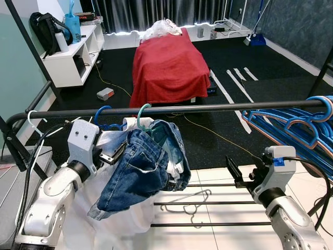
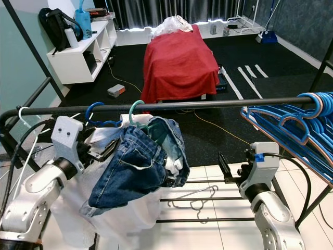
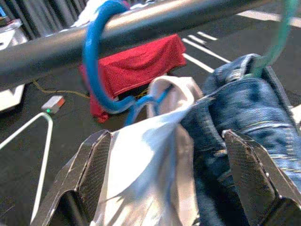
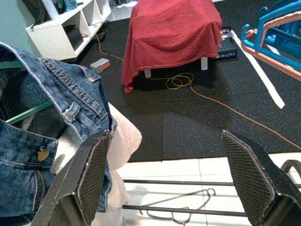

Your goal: Hang hanger

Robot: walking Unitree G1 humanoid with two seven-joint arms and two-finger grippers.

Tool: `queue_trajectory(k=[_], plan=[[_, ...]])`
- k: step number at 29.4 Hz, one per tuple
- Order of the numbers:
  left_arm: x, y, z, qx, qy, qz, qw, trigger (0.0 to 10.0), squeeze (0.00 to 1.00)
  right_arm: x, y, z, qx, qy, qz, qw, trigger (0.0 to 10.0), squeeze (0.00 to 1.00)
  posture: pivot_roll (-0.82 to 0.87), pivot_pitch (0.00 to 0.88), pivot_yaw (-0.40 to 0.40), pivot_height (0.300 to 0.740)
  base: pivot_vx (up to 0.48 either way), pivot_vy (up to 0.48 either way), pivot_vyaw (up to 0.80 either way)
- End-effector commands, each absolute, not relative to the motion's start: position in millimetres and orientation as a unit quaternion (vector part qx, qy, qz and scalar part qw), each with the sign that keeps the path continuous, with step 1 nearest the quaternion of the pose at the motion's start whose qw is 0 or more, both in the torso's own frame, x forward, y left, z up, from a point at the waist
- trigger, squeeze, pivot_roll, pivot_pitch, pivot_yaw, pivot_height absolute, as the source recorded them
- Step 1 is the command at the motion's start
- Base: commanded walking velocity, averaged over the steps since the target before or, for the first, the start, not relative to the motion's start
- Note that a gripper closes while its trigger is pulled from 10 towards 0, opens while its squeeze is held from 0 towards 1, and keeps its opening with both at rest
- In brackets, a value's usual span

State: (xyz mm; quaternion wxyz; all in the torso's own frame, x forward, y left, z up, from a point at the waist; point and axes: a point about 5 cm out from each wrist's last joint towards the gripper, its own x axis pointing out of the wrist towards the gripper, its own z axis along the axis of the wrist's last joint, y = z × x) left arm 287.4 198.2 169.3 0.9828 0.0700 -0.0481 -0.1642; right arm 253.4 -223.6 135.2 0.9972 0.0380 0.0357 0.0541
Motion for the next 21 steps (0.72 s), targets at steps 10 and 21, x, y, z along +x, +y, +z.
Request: queue_trajectory(k=[10,21], plan=[[292.0,201.3,151.8,0.056,-0.003,-0.134,0.989,10.0,0.0,252.5,-219.2,134.7,0.049,0.037,0.055,0.997,10.0,0.0,-0.16,0.056,0.07,0.736,0.0,0.0,0.0],[289.9,192.3,134.7,0.06,0.052,-0.163,0.983,9.1,0.0,252.2,-218.8,134.8,0.051,0.037,0.053,0.997,10.0,0.0,-0.16,0.058,0.071,0.736,0.0,0.0,0.0]])
